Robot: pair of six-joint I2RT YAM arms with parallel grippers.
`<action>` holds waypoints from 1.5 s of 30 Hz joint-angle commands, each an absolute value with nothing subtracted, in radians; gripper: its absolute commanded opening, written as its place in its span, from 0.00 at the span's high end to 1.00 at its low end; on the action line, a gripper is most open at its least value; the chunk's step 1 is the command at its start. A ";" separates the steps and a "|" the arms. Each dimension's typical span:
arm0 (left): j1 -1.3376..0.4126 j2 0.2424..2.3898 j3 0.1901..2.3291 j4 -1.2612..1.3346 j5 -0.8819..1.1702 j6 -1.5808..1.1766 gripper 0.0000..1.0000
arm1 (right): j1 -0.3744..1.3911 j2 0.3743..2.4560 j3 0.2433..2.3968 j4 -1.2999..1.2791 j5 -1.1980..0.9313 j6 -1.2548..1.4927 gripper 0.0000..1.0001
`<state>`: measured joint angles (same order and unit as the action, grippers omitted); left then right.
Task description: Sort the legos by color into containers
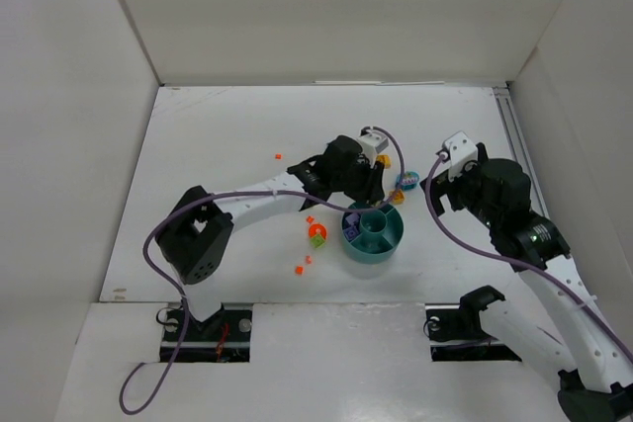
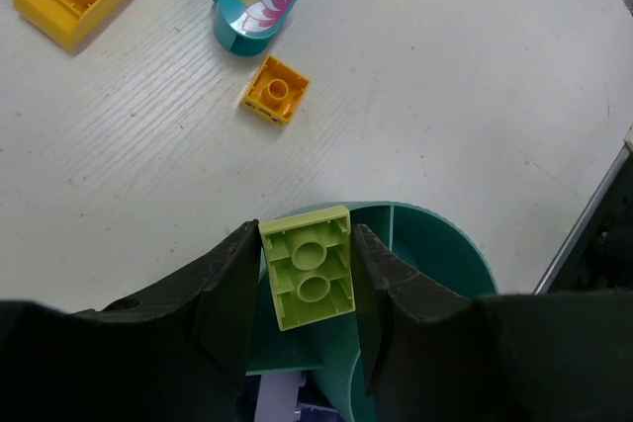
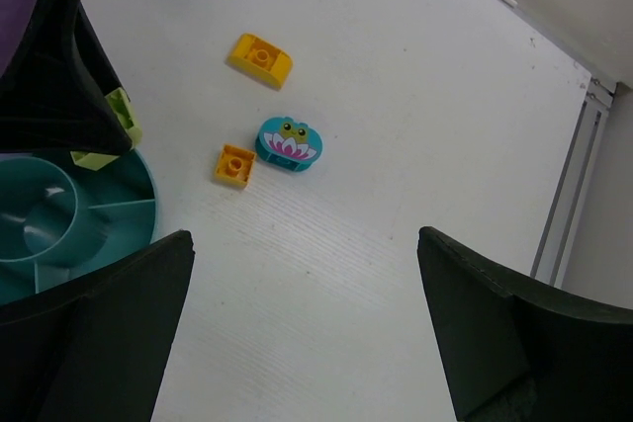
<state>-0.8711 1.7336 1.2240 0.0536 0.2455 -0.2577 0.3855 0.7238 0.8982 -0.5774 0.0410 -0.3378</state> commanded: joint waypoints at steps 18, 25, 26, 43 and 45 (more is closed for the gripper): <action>-0.925 1.552 1.058 0.051 0.055 -0.379 0.79 | 0.379 0.715 0.884 -0.554 0.011 -0.353 0.01; -0.925 1.543 1.068 0.032 0.037 -0.379 0.56 | 0.379 0.715 0.884 -0.554 0.011 -0.353 0.01; -0.925 1.543 1.068 0.023 0.026 -0.379 0.54 | 0.379 0.715 0.884 -0.554 0.011 -0.353 0.01; -0.872 1.350 1.008 -0.046 -0.098 -0.443 0.07 | 0.379 0.767 0.865 -0.554 -0.044 -0.353 0.02; -0.821 1.318 0.973 -0.057 -0.088 -0.486 0.06 | 0.379 0.767 0.865 -0.554 -0.044 -0.353 0.02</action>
